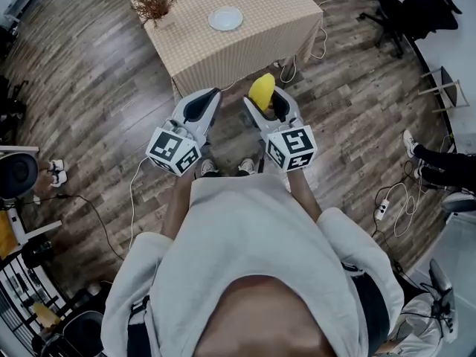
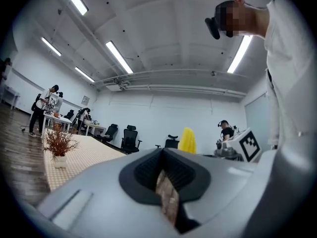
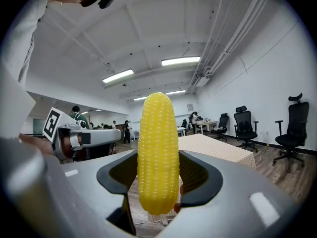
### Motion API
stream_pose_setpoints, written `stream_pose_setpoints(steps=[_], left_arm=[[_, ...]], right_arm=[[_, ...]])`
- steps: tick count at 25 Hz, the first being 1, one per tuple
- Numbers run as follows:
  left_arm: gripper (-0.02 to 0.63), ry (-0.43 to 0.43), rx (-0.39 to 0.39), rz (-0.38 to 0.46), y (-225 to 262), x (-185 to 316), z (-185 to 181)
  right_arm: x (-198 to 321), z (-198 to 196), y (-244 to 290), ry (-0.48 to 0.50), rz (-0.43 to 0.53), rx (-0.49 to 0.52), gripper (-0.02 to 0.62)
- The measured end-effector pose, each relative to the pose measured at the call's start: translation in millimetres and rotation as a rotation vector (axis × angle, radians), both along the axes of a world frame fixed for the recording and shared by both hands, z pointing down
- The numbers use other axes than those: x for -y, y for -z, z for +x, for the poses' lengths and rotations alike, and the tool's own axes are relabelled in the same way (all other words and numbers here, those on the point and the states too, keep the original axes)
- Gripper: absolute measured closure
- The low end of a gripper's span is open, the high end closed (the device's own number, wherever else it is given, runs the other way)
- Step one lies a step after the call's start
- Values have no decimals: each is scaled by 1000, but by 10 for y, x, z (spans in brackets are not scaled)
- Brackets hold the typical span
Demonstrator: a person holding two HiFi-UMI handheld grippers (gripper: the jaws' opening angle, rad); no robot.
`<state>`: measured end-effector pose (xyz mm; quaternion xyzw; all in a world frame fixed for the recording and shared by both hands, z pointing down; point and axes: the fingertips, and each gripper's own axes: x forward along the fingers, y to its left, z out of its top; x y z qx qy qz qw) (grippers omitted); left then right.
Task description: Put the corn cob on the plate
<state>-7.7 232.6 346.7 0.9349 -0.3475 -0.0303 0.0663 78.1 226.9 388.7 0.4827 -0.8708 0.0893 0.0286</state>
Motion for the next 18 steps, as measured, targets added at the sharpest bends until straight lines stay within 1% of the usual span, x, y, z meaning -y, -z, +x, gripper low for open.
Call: stream_pose_setpoints(steps=[7, 13, 18], left_arm=[[598, 23, 13, -16, -127, -59, 198], [597, 53, 13, -4, -123, 19, 200], [597, 81, 13, -1, -132, 152, 131]], right_arm=[[-42, 251, -96, 9, -7, 8, 345], [3, 315, -120, 22, -1, 1, 345], [110, 348, -101, 28, 7, 5, 345]])
